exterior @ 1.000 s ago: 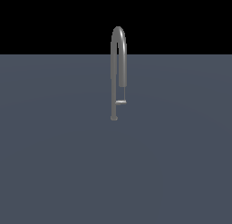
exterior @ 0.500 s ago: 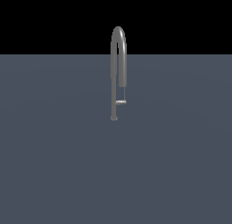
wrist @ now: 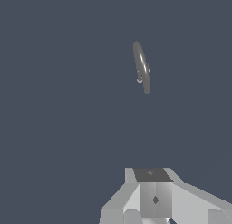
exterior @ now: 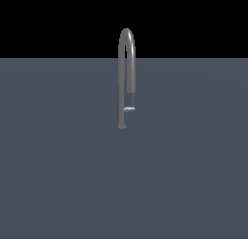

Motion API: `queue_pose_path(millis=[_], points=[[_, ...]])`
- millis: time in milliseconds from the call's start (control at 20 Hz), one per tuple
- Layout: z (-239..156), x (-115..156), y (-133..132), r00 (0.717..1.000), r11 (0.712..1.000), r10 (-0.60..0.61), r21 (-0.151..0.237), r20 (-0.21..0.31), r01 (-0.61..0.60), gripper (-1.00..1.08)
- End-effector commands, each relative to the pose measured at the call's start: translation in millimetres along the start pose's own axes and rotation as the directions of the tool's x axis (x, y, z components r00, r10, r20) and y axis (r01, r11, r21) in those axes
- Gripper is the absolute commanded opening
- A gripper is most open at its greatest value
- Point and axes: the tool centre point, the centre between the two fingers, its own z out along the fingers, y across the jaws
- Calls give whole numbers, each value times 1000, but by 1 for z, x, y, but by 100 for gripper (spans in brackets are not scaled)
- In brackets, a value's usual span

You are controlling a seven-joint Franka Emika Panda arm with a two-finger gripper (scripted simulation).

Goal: Turn on the faucet by rotating a designated handle.

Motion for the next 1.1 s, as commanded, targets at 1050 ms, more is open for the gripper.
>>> queue_pose_path(millis=[1050], points=[[-126, 59, 107, 970, 759, 242, 620, 15, -199, -100]])
